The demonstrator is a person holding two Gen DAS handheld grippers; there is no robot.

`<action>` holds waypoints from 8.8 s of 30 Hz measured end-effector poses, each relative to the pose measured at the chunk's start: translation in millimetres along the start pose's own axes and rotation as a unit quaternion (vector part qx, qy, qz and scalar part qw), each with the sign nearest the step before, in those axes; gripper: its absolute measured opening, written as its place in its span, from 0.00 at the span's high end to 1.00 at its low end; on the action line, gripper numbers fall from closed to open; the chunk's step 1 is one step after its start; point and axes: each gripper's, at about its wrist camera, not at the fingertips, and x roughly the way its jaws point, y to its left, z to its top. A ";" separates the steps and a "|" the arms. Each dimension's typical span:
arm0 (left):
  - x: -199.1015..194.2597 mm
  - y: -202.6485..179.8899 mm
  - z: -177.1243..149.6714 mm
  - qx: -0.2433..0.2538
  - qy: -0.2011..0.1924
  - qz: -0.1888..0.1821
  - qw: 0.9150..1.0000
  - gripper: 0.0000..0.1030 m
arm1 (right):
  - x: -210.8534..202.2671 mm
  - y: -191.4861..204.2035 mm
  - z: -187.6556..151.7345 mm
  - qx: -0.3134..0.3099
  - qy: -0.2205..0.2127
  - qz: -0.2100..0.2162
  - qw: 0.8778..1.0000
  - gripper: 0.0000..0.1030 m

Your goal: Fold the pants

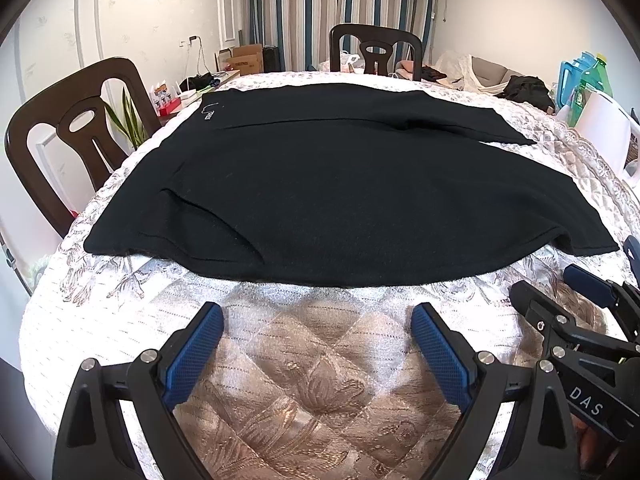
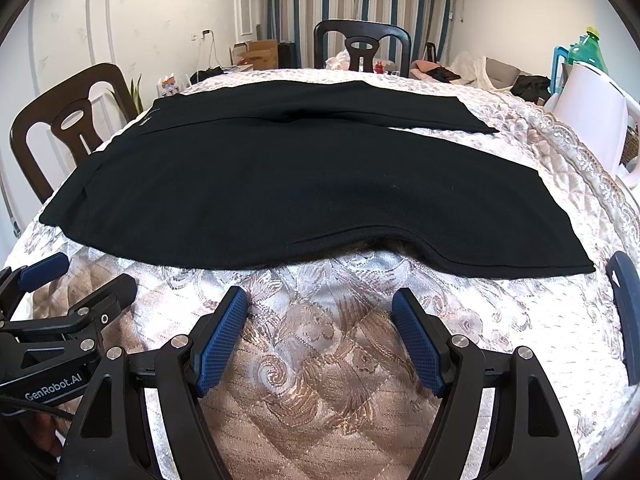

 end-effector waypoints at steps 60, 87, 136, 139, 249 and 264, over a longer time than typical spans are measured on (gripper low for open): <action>-0.2 -1.1 -0.8 0.001 0.001 0.003 1.000 0.06 | 0.1 -1.2 0.0 0.000 -0.002 0.000 1.000 0.27; -36.1 39.8 100.6 0.039 -0.045 -0.060 0.996 0.08 | -53.1 -42.7 102.1 -0.080 -0.151 0.076 0.982 0.27; 246.6 14.8 298.7 0.201 0.060 -0.072 0.975 0.20 | 265.8 -124.4 297.2 -0.174 0.042 0.162 0.970 0.27; 252.2 17.7 302.8 0.183 0.064 -0.086 0.977 0.20 | 269.6 -125.0 300.0 -0.170 0.046 0.173 0.969 0.27; 18.7 -1.4 79.7 0.240 -0.037 -0.164 0.956 0.89 | -1.1 -92.6 68.0 -0.208 -0.080 0.092 0.971 0.94; 4.7 -6.2 48.7 0.247 -0.026 -0.173 0.953 0.89 | -10.8 -98.2 36.4 -0.195 -0.067 0.082 0.975 0.94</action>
